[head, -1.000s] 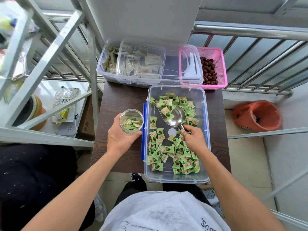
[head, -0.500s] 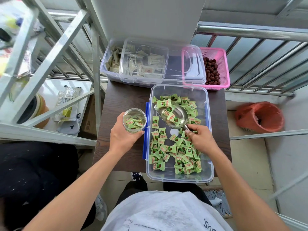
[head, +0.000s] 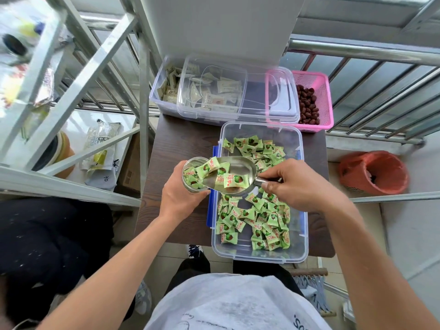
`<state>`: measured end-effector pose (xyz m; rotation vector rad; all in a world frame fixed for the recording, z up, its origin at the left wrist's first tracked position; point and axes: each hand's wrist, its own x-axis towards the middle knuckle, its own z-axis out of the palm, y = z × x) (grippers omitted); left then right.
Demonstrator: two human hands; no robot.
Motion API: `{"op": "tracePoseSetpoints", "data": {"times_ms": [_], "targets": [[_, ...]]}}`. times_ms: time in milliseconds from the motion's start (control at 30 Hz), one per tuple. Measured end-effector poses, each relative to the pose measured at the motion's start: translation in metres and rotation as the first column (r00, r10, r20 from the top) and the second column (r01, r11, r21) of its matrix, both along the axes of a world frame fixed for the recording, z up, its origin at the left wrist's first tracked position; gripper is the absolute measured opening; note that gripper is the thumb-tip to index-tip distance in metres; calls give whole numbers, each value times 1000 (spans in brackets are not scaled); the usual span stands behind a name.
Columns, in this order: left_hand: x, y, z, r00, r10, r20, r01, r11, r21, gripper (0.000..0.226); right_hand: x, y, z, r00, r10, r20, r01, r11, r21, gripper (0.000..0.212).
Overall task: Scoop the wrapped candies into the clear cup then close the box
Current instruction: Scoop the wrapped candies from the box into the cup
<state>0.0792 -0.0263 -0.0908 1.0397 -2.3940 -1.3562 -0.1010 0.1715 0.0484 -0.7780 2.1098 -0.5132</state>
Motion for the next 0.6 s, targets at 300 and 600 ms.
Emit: {"op": "tracePoseSetpoints", "data": {"times_ms": [300,600], "targets": [[2,3,6,1000,-17,-1,17,1000,-20,78,14,-33,37,985,120,-128,-109,990,91,36],[3,5,4,1000,-6,-2,6,1000,-1,68,18,-51,51,953,207,-221,-175,972,156,23]]}}
